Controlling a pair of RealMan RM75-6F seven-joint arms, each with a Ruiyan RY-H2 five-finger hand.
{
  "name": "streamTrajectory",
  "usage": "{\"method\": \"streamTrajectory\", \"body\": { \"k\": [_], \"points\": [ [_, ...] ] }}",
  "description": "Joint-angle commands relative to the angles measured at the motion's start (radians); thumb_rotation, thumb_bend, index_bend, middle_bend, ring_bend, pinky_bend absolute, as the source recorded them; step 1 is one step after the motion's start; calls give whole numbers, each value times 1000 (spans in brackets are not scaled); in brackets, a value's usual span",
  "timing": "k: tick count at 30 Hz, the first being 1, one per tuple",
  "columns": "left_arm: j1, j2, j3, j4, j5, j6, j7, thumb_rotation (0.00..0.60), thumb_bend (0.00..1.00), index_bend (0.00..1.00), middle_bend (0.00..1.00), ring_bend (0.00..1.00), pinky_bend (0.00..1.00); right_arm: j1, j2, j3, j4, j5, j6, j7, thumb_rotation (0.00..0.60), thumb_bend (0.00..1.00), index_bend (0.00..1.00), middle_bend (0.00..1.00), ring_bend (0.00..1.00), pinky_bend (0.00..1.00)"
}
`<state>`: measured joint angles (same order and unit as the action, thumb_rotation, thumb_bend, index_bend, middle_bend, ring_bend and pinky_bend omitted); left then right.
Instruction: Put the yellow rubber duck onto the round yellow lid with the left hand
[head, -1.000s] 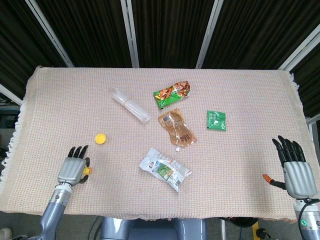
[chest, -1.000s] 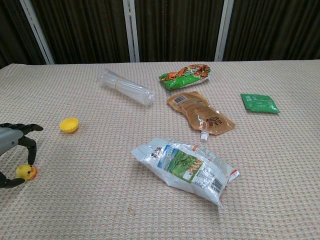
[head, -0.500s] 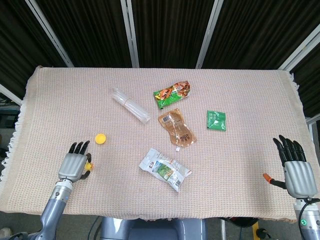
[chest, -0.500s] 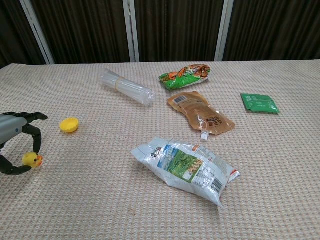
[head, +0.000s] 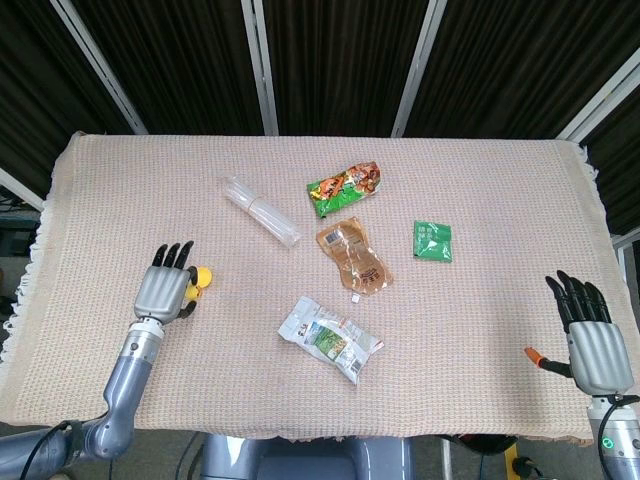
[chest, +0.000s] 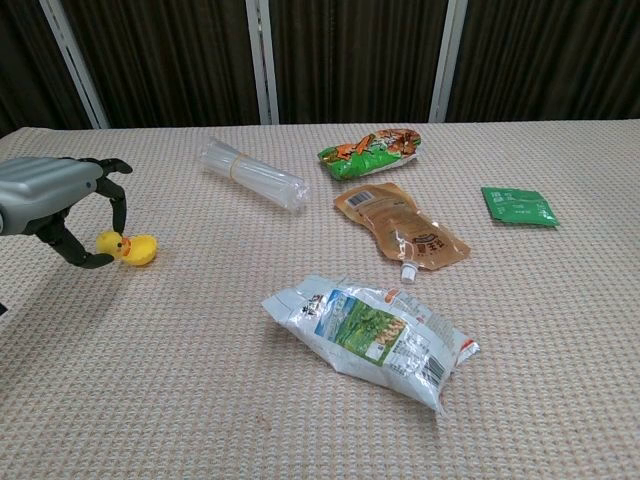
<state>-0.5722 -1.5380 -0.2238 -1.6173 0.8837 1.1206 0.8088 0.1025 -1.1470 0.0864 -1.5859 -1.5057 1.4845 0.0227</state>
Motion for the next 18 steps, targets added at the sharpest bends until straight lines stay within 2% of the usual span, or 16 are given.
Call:
{"method": "streamTrajectory", "body": {
  "k": [1, 11, 18],
  "points": [
    [-47, -33, -28, 59, -49, -29, 14, 600, 403, 508, 0, 0, 0, -1, 3, 1, -2, 1, 1, 10, 600, 5, 21, 0, 0, 0],
    [-98, -100, -19, 179, -101, -50, 16, 600, 404, 503, 0, 0, 0, -7, 13, 1, -7, -5, 14, 32, 600, 5, 21, 0, 0, 0],
    [-116, -121, -15, 223, -119, -49, 8, 600, 404, 504, 0, 0, 0, -10, 14, 2, -4, -3, 19, 37, 600, 4, 22, 0, 0, 0]
  ]
}}
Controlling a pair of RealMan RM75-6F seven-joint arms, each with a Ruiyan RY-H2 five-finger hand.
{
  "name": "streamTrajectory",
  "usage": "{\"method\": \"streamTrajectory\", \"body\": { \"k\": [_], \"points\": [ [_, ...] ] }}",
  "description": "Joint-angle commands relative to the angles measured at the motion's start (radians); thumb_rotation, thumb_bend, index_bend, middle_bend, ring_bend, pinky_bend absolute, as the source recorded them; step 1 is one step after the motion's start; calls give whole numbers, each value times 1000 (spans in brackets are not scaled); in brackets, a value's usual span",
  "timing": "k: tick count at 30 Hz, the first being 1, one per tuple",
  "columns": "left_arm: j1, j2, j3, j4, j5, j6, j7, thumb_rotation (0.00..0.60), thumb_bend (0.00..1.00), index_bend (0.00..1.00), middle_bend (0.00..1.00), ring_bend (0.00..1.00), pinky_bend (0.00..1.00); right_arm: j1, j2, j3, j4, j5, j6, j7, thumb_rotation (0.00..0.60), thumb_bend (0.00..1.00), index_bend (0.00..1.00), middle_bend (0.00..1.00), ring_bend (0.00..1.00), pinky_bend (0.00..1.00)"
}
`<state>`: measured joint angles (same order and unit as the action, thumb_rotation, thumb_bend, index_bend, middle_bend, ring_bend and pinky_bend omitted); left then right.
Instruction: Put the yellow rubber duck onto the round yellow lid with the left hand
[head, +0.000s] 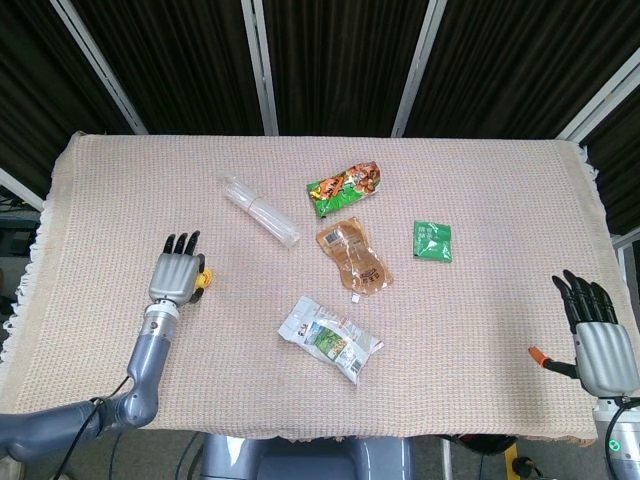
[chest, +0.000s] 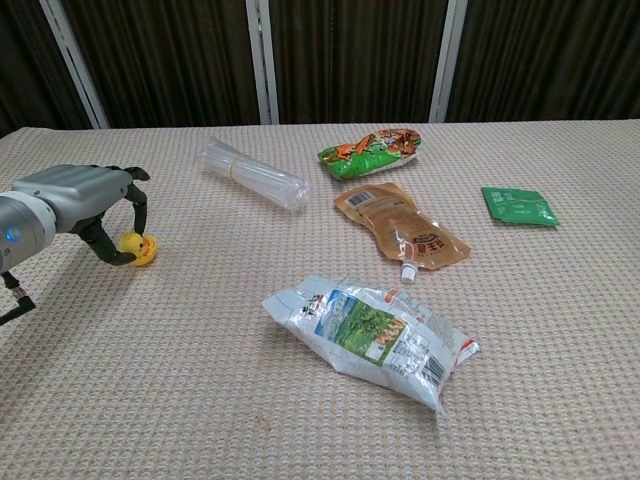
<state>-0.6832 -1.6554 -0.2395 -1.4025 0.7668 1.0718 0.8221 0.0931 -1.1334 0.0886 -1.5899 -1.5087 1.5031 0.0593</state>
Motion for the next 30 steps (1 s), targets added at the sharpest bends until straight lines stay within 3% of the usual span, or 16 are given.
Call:
{"method": "streamTrajectory", "body": {
  "k": [1, 11, 16, 22, 30],
  "points": [
    [-8, -6, 0, 13, -1, 1, -10, 600, 405, 504, 0, 0, 0, 0, 0, 0, 0, 1, 0, 1, 600, 4, 21, 0, 0, 0],
    [-28, -4, 2, 16, -13, 7, -17, 600, 401, 479, 0, 0, 0, -2, 1, 3, -1, 3, 3, -3, 600, 5, 21, 0, 0, 0],
    [-32, 4, 15, 12, -45, 15, 18, 600, 384, 394, 0, 0, 0, -1, 1, 3, 0, 1, 4, 2, 600, 4, 24, 0, 0, 0],
    [-37, 14, 18, 11, -76, 22, 31, 600, 383, 378, 0, 0, 0, 0, -1, 6, 3, 4, 3, 3, 600, 4, 26, 0, 0, 0],
    [-33, 39, 13, -25, -76, 35, -2, 600, 381, 275, 0, 0, 0, 3, -4, 5, 5, 0, 1, -1, 600, 4, 27, 0, 0, 0]
  ]
}}
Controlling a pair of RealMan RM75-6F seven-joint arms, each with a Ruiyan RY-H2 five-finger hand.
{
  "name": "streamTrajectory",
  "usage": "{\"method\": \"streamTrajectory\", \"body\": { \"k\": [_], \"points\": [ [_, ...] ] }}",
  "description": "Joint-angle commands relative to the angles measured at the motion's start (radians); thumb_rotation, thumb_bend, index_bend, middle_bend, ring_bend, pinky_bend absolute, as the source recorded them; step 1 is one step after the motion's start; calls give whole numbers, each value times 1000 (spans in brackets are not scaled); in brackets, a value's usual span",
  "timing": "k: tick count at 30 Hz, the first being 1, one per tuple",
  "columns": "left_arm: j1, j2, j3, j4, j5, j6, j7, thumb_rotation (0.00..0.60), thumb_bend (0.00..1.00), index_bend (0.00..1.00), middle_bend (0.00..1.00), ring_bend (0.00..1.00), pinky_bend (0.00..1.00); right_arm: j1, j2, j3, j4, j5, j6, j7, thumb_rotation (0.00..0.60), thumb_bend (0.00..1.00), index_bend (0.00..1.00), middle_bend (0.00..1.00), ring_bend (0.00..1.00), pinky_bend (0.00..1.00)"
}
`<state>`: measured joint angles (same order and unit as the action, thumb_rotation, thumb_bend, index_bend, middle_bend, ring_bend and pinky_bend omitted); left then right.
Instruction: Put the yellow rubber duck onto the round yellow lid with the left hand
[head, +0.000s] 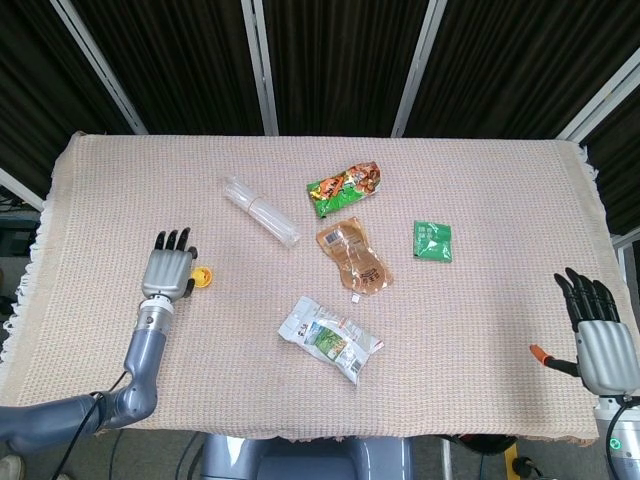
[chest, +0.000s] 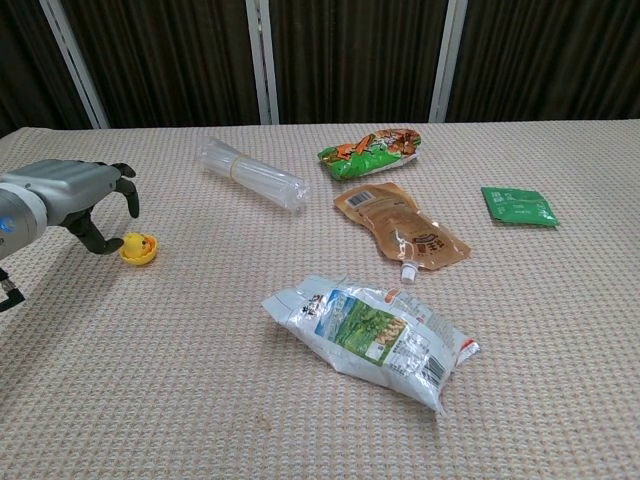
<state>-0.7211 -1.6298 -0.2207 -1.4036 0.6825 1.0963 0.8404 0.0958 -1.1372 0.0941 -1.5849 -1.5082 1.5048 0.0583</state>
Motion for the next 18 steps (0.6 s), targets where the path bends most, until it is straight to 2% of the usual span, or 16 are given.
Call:
{"method": "streamTrajectory", "body": {
  "k": [1, 4, 7, 11, 14, 18],
  "points": [
    [11, 27, -10, -46, 20, 20, -37, 600, 380, 259, 0, 0, 0, 0, 0, -1, 2, -1, -1, 1, 600, 4, 27, 0, 0, 0],
    [40, 74, -19, -128, 66, 60, -95, 600, 377, 210, 0, 0, 0, 1, 1, -2, 3, 0, -5, 0, 600, 3, 27, 0, 0, 0],
    [102, 175, 2, -265, 176, 131, -170, 600, 352, 135, 0, 0, 0, 2, 5, -5, 3, 4, -14, -6, 600, 4, 26, 0, 0, 0],
    [215, 324, 82, -410, 355, 245, -268, 600, 249, 40, 0, 0, 0, 6, 23, -18, -20, 33, -63, -40, 600, 3, 18, 0, 0, 0],
    [295, 398, 147, -454, 454, 318, -335, 600, 145, 0, 0, 0, 0, 14, 36, -24, -38, 50, -95, -75, 600, 2, 5, 0, 0, 0],
    [394, 460, 225, -465, 562, 407, -423, 600, 90, 0, 0, 0, 0, 18, 40, -20, -60, 65, -105, -106, 600, 1, 0, 0, 0, 0]
  ]
}}
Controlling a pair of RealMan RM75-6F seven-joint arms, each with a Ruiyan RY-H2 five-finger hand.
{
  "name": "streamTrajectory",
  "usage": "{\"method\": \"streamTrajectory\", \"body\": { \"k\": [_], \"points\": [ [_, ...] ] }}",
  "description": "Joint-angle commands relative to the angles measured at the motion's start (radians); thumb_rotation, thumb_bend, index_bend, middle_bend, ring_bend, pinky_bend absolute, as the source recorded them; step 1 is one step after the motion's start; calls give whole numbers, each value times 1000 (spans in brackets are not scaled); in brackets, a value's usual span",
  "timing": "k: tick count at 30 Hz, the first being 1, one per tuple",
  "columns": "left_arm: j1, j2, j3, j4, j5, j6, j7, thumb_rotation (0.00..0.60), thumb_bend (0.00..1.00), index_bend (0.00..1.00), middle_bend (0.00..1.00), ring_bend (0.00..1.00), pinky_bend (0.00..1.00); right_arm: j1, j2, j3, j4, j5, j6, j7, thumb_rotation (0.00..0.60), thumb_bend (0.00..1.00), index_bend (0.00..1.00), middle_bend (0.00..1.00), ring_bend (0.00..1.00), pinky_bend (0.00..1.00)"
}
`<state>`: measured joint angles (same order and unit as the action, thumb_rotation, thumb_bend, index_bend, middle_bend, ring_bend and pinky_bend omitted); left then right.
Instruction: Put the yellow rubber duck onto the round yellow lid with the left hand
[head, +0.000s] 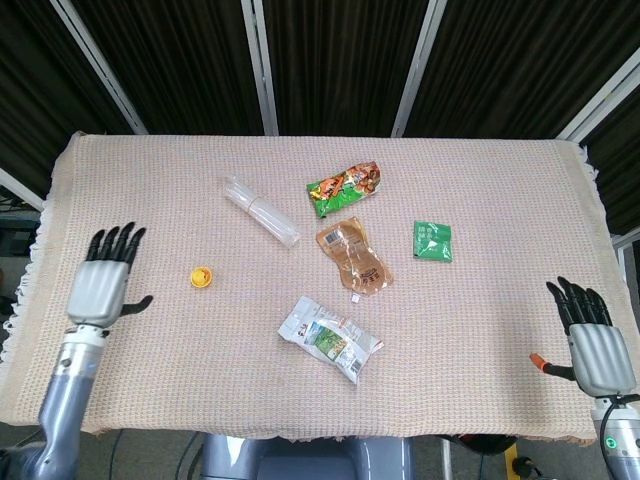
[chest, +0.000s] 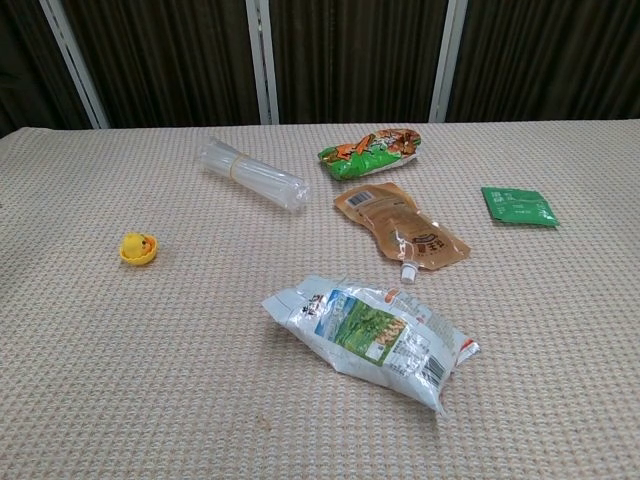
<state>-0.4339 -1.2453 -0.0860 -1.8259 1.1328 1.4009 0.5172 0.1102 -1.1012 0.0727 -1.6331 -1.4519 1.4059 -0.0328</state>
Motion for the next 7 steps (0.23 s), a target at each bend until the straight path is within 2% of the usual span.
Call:
{"method": "streamTrajectory", "body": {
  "k": [1, 5, 7],
  "points": [
    [133, 87, 110, -33, 145, 130, -121, 600, 89, 0, 0, 0, 0, 4, 2, 3, -15, 10, -4, -23, 600, 2, 0, 0, 0, 0],
    [223, 96, 168, 37, 251, 233, -196, 600, 86, 0, 0, 0, 0, 4, -6, 5, -15, 15, 1, -43, 600, 1, 0, 0, 0, 0],
    [251, 92, 181, 62, 268, 254, -241, 600, 86, 0, 0, 0, 0, 4, -7, 6, -15, 19, 0, -43, 600, 1, 0, 0, 0, 0]
  ]
}}
